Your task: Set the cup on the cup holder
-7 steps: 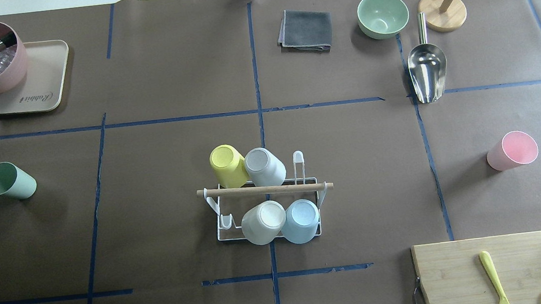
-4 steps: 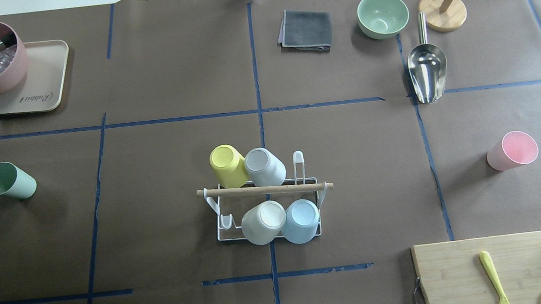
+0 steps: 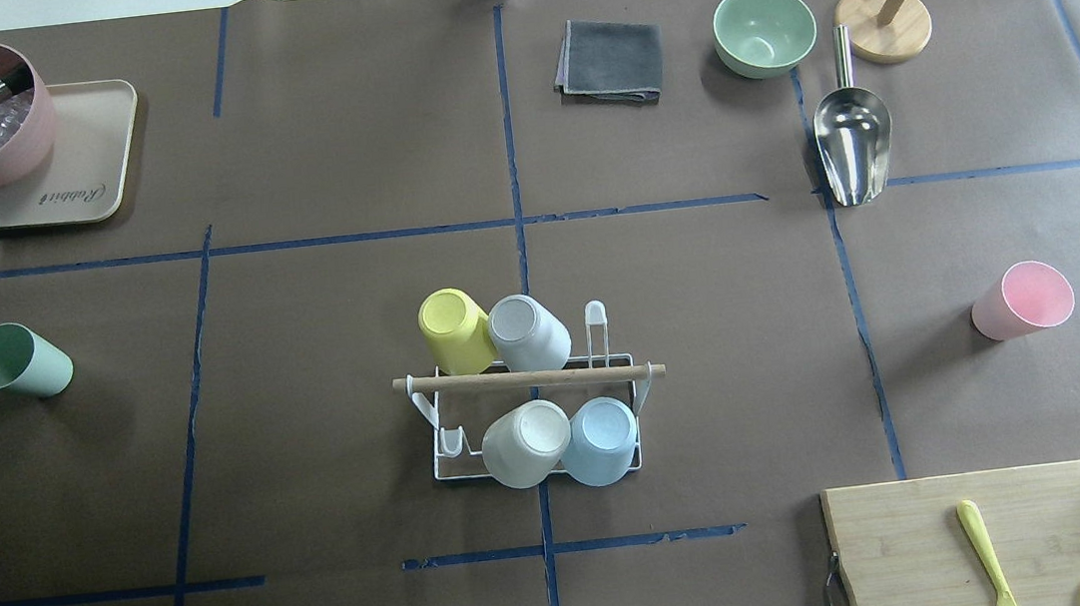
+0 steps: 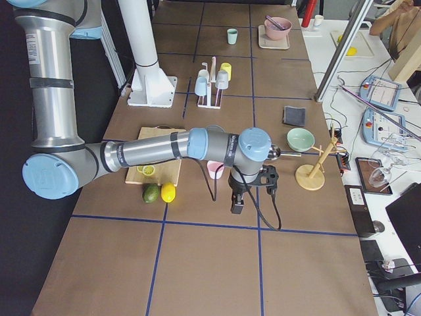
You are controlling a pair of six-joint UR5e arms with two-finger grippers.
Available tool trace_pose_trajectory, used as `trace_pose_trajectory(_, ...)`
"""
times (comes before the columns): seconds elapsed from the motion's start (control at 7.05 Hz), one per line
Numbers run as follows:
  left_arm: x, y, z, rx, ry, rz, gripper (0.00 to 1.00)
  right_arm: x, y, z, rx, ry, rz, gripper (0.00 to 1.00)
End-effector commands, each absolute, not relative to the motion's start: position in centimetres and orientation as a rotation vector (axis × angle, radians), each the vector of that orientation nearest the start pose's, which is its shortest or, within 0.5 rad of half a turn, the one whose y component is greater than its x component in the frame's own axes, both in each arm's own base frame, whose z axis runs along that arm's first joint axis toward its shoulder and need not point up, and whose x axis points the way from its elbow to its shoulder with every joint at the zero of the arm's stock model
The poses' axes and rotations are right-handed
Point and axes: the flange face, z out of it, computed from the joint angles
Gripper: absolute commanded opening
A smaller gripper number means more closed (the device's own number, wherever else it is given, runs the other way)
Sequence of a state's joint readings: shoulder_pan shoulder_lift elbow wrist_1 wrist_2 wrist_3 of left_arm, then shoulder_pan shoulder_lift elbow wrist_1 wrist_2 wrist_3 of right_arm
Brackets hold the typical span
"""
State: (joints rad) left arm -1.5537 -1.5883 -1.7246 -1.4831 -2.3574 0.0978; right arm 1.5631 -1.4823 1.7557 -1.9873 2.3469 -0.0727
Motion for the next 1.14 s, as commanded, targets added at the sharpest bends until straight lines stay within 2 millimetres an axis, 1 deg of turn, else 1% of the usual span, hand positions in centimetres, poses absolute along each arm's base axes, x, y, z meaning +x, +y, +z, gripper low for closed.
trace_pose_trajectory(0.0, -5.3, -51.3, 56.2, 0.137, 0.782, 0.147, 1.00, 2.1, -57.0, 51.5, -0.212, -0.785, -0.051, 1.00)
trace_pose_trajectory(0.14, -5.2, -52.5, 55.6, 0.144, 0.782, 0.151, 1.00, 0.4, -60.4, 50.5, -0.245, -0.783, -0.065, 1.00)
trace_pose_trajectory(0.28, -5.2, -53.3, 54.2, 0.128, 0.785, 0.143, 1.00, -1.4, -63.2, 50.7, -0.285, -0.796, -0.074, 1.00)
trace_pose_trajectory(0.43, -5.2, -54.5, 51.9, 0.094, 0.787, 0.130, 1.00, -1.8, -63.4, 51.4, -0.321, -0.823, -0.059, 1.00)
trace_pose_trajectory(0.57, -3.7, -55.4, 50.7, 0.092, 0.787, 0.158, 1.00, -3.4, -63.0, 51.7, -0.376, -0.819, -0.060, 1.00)
trace_pose_trajectory(0.71, -2.2, -55.6, 51.1, 0.070, 0.784, 0.177, 1.00, -5.1, -62.5, 51.9, -0.423, -0.814, -0.068, 1.00)
trace_pose_trajectory(0.85, 0.8, -56.9, 50.2, 0.054, 0.782, 0.227, 1.00, -7.8, -61.8, 52.3, -0.482, -0.803, -0.092, 0.99)
trace_pose_trajectory(0.99, 3.9, -59.7, 48.6, -0.016, 0.780, 0.250, 1.00, -9.1, -61.8, 52.7, -0.518, -0.819, -0.088, 0.99)
